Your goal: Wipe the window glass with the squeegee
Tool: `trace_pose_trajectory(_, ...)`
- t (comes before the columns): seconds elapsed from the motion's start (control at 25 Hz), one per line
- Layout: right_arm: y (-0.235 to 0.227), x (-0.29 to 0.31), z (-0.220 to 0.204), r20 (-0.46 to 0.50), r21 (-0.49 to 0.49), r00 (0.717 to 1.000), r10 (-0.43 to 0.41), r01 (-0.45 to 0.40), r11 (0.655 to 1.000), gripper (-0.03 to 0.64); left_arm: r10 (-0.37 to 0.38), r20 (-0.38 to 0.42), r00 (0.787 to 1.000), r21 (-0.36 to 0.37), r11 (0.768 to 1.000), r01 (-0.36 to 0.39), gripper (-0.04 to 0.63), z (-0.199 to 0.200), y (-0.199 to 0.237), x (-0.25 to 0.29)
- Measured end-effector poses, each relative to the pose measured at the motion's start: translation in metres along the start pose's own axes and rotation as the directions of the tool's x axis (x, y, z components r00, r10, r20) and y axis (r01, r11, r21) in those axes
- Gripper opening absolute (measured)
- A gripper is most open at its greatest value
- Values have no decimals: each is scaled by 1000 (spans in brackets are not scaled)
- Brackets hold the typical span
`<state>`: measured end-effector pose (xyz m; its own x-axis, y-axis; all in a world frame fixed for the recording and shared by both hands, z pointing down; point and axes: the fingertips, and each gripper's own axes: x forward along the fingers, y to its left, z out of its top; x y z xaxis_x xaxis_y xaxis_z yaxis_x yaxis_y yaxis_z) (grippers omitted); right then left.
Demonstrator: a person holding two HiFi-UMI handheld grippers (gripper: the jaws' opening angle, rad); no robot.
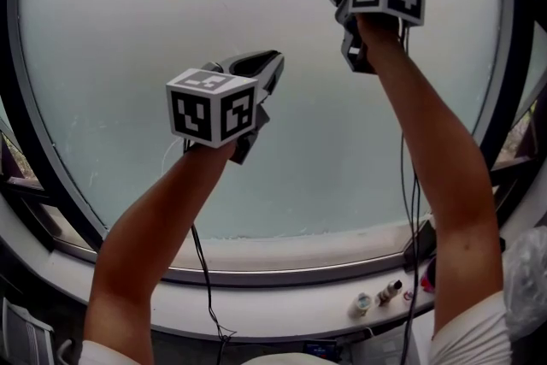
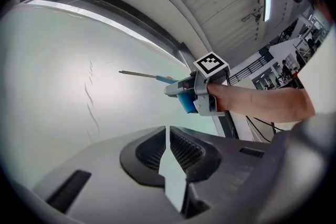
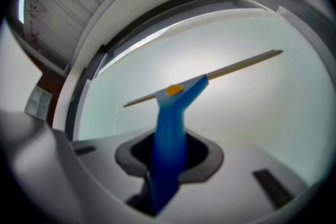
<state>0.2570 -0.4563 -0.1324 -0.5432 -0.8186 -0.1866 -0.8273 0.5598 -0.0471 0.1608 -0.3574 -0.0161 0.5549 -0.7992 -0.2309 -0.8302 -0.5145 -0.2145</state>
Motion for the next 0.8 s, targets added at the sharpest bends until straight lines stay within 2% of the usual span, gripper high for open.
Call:
trace_pose_trajectory(0.2, 0, 10, 26, 36, 17, 999, 18, -19, 1000, 106, -9, 13, 1000, 18, 1000, 9, 48, 13, 1, 6)
trace_pose_trajectory(0.44, 6, 23, 38, 25, -6, 999, 46, -46, 999, 106, -21, 27, 999, 46, 999, 19, 48, 29, 0, 14)
trace_pose_trajectory(0.8, -1, 37, 27, -2, 6, 999, 54, -54, 999, 104, -42, 31, 999, 57, 998, 40, 48, 28, -8, 19)
